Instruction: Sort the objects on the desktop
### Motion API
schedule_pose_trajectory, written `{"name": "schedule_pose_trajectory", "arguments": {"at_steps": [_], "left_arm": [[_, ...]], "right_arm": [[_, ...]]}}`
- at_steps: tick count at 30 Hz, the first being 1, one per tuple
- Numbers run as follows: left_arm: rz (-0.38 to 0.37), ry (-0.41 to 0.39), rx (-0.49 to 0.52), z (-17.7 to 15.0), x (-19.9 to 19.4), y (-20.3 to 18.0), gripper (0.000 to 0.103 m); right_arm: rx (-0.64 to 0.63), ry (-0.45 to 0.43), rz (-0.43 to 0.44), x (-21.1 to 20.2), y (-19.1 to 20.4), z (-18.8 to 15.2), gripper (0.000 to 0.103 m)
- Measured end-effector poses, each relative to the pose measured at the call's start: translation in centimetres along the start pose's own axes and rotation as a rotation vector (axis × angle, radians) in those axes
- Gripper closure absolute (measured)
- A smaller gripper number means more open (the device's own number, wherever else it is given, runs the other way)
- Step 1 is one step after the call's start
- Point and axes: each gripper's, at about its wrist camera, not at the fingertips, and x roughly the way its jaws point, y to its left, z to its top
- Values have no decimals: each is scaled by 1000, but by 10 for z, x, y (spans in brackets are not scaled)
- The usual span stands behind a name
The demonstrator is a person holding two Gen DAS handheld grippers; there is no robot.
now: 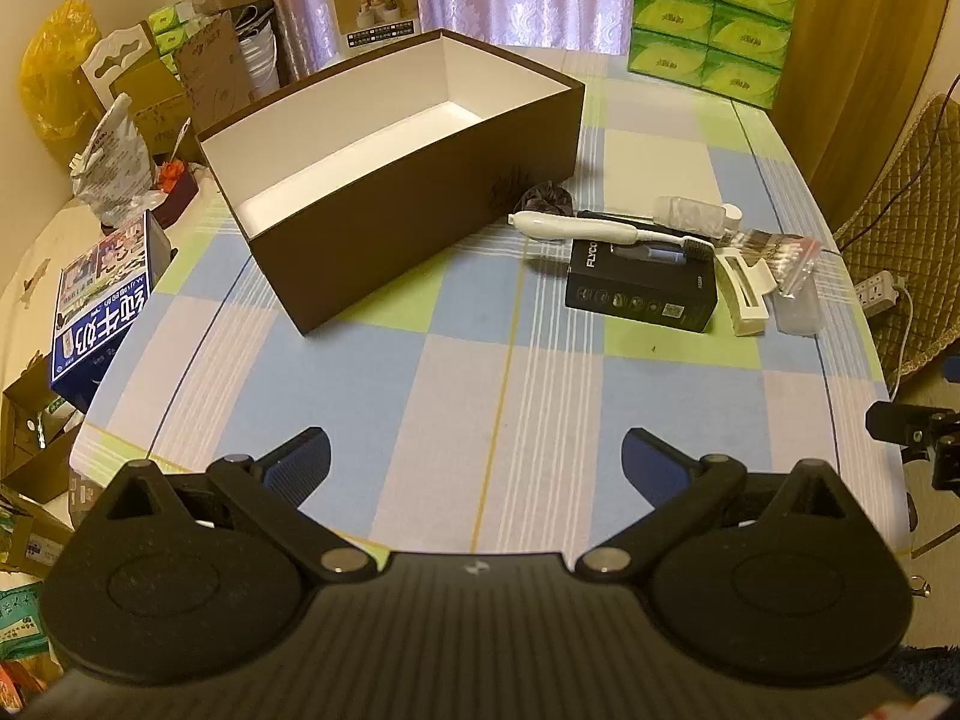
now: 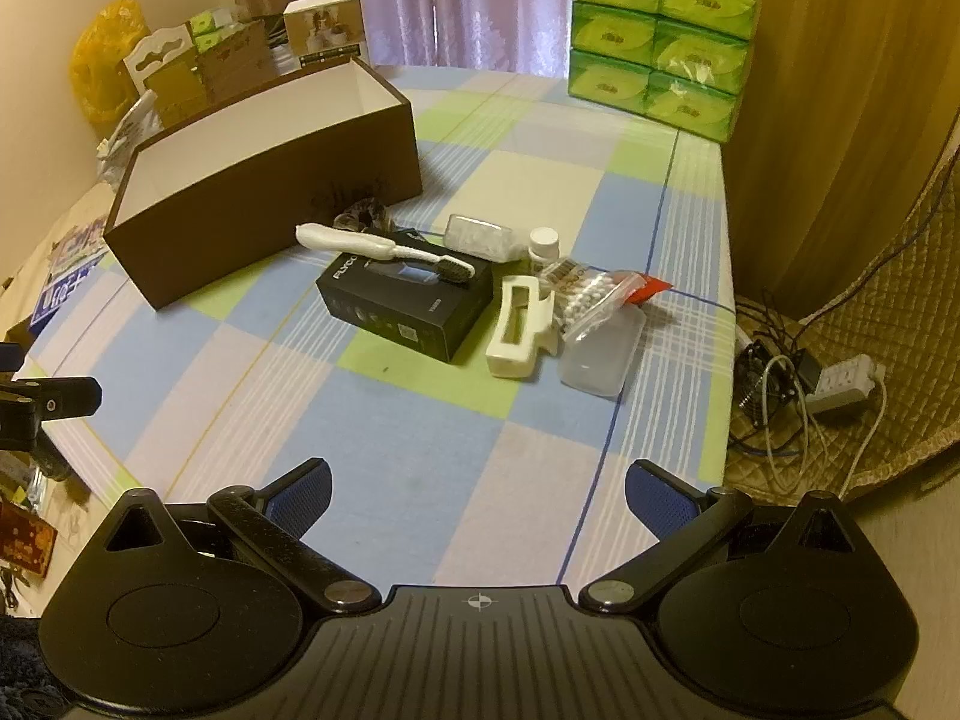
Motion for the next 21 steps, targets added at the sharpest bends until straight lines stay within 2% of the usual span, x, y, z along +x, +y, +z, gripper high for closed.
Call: {"name": "schedule_pose_trajectory", "arguments": {"at_steps": [21], "left_arm": [[6,4,-8,2,2,3,1]], "right_arm": [[-29,2,17,4,7,6,2]]}}
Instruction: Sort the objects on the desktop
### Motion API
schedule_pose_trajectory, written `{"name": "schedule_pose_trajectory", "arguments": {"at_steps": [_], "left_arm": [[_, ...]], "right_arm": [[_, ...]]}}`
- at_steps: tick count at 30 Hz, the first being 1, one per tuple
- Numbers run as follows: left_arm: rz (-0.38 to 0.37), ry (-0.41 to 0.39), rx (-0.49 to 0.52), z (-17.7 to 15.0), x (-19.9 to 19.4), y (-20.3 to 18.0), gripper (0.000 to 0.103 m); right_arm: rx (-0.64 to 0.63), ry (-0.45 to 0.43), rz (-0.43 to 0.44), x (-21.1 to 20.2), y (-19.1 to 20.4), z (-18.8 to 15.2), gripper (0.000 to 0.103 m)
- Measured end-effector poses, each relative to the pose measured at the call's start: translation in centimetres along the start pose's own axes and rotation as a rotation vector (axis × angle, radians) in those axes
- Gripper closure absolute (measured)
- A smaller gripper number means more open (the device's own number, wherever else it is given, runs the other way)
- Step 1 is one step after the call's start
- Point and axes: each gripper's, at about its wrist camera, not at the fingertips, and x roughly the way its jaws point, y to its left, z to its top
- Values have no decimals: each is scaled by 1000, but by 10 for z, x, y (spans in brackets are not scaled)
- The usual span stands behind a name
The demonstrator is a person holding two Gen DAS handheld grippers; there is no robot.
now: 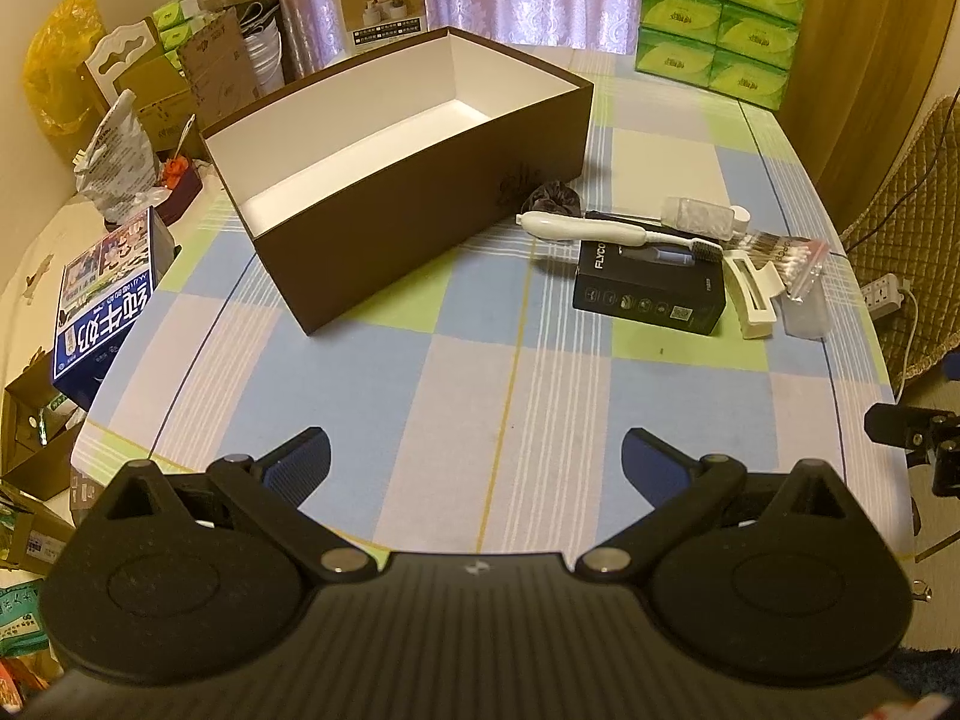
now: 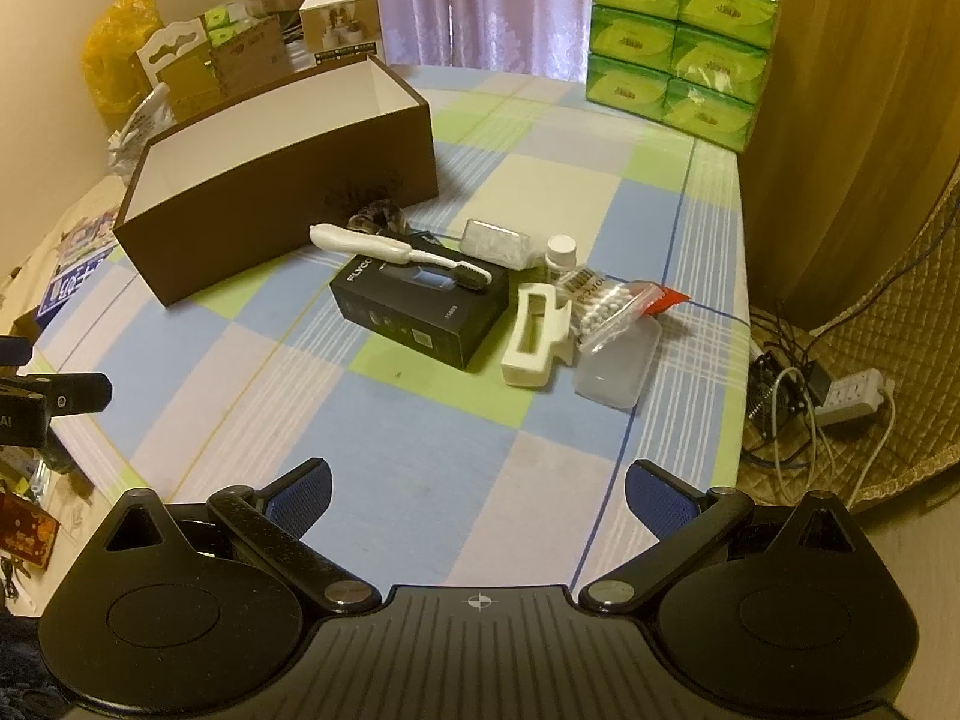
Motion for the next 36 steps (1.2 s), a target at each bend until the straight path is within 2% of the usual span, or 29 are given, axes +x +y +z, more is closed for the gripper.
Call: {"name": "schedule_pose_trajectory", "arguments": {"at_steps": [36], "left_arm": [[-15,23,15,7,14,-6,1]], "right_arm": [[15,12,8,9,-9,4,2]]}}
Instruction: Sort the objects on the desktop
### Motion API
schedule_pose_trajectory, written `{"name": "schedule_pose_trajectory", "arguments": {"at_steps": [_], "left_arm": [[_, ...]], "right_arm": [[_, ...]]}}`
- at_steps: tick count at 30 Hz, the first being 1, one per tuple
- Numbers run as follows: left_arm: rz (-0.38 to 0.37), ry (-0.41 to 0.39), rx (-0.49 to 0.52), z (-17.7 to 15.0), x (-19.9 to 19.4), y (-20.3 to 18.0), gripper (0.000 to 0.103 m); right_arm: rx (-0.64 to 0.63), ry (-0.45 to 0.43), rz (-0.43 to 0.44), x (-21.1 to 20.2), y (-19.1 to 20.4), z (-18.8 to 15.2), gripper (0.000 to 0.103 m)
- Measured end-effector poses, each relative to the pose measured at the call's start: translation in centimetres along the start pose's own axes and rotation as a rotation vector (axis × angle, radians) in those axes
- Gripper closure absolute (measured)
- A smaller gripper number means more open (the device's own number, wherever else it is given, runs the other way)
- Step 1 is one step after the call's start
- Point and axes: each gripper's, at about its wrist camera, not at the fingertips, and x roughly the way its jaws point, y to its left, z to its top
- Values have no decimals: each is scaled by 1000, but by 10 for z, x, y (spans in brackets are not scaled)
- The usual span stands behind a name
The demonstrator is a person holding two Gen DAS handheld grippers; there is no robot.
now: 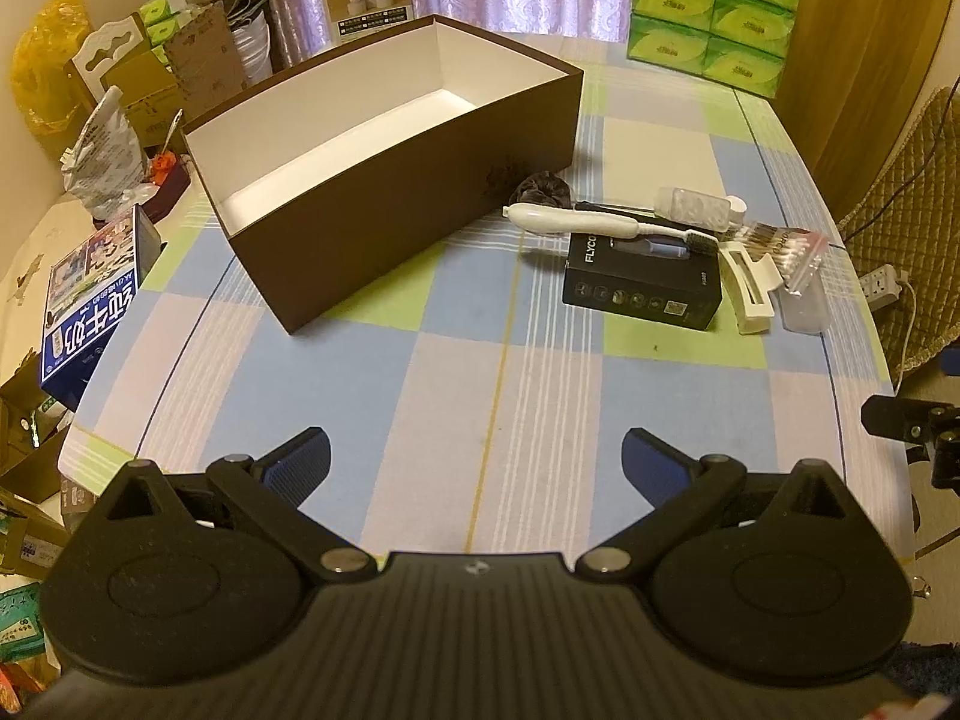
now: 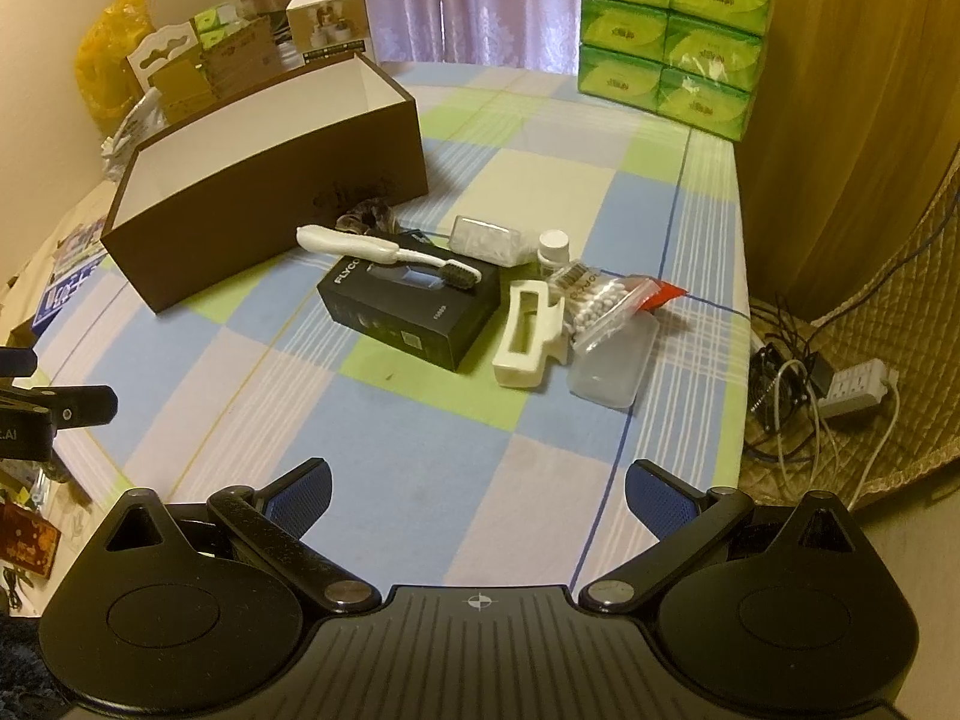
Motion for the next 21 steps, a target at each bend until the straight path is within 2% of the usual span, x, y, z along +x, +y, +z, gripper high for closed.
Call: {"name": "schedule_pose_trajectory", "arguments": {"at_steps": [9,16,21], "left_arm": [[-20,1,23,5,10,-3,1],[-70,-17,60,17,26,-9,1],[-109,-48,126,31,44,-17,2]], "right_arm": [[24,0,-6,6,-4,-1,2],[40,-59,-9,14,-8,3,2],[67,-85,-8,27,-16,8,2]]}}
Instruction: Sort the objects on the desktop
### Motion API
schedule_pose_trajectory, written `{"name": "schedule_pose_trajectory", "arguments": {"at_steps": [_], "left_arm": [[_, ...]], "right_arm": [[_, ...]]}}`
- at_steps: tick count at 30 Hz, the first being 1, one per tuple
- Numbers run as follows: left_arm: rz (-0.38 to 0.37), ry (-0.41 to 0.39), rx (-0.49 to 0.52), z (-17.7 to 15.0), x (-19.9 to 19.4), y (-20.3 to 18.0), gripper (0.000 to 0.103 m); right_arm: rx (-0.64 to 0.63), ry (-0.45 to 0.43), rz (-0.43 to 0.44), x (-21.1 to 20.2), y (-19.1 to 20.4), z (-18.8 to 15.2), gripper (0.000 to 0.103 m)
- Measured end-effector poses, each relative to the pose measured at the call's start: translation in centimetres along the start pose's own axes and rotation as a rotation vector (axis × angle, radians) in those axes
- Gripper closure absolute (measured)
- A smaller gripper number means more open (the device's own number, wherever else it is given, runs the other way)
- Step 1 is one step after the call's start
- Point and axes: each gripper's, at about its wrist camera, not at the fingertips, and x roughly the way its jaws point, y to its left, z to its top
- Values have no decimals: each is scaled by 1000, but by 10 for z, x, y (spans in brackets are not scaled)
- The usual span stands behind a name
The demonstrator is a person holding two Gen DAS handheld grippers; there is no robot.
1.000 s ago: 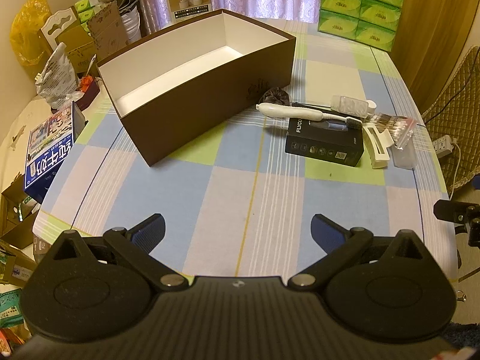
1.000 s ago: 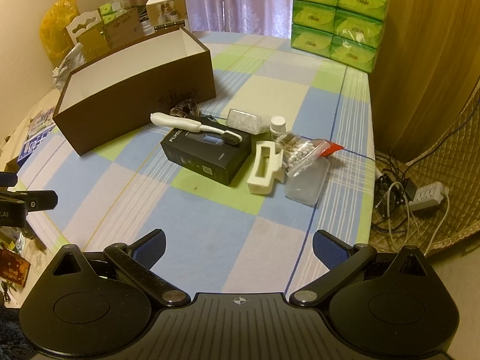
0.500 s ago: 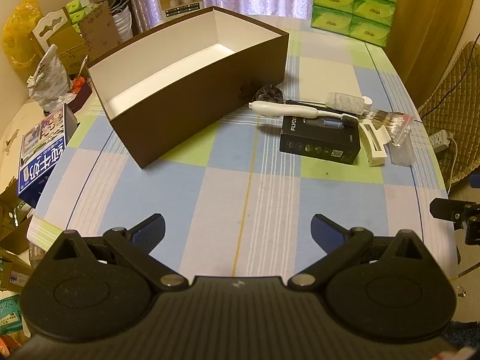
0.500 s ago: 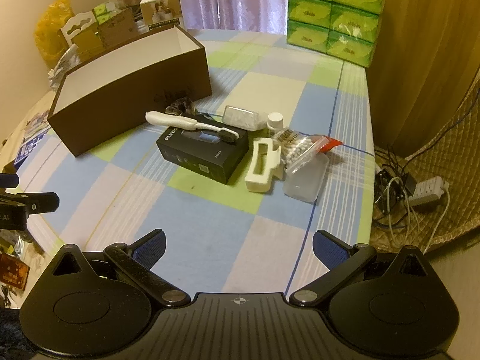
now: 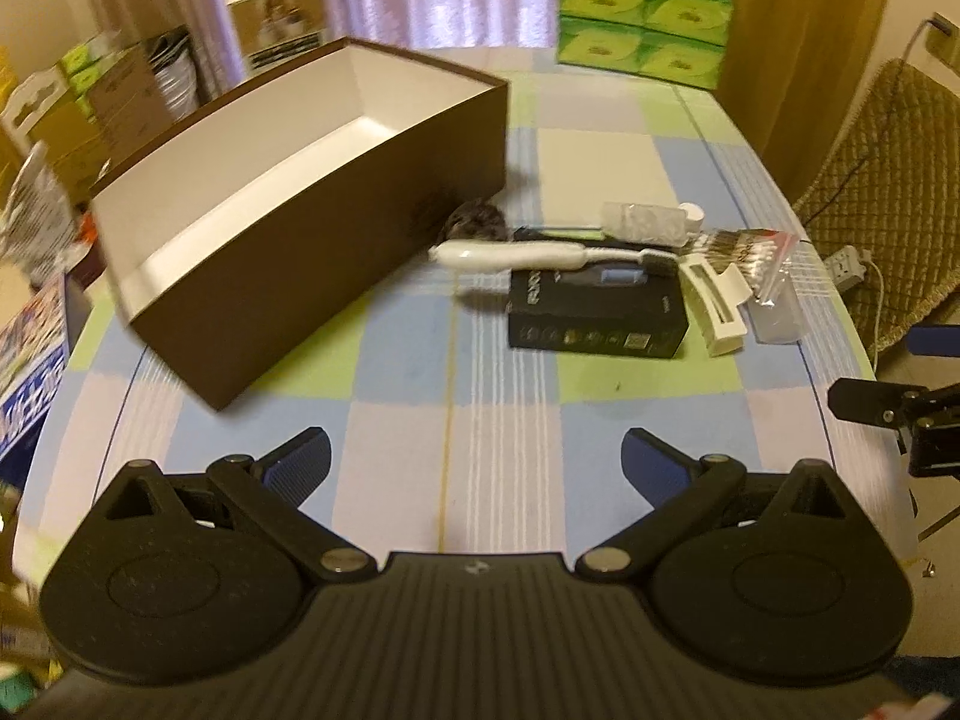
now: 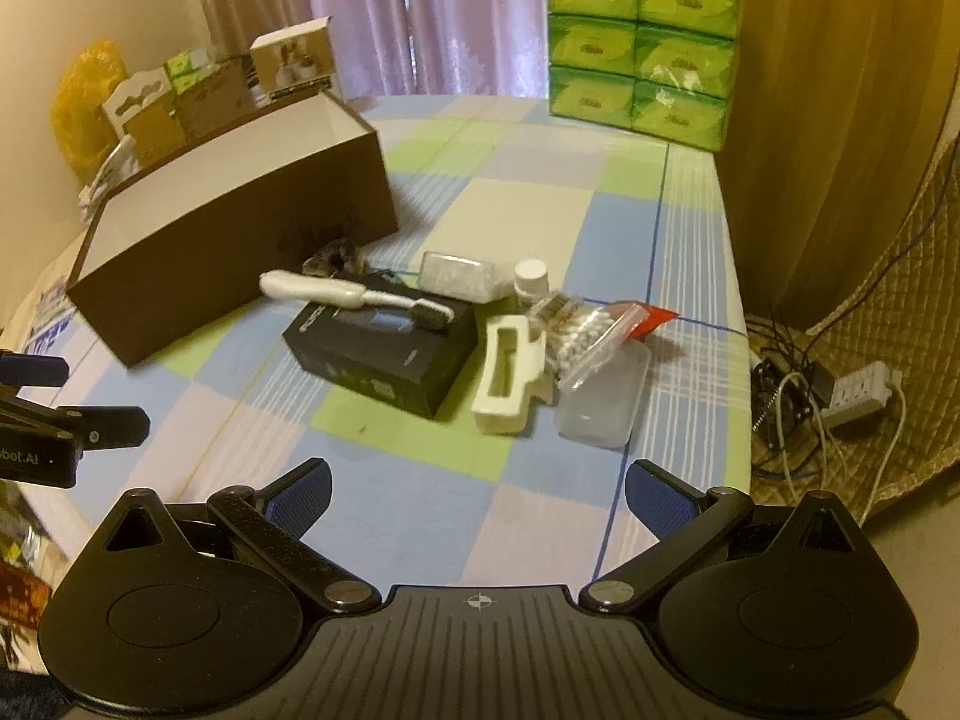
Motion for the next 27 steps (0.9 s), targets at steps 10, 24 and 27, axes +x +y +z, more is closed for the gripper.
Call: {"name": "schedule_pose_trajectory", "arguments": {"at_steps": [10,24,27], "left_arm": [[-85,-52,134,38,42,-7,9],[-213,-61,401,86,112,-28,31],[-240,-42,441,96,130,-31,35]], "right_arm": [[61,8,-11,29,-21,7,2],[179,57,-77,56,-53,17,2],[202,68,-89,59,-57,17,2]]}}
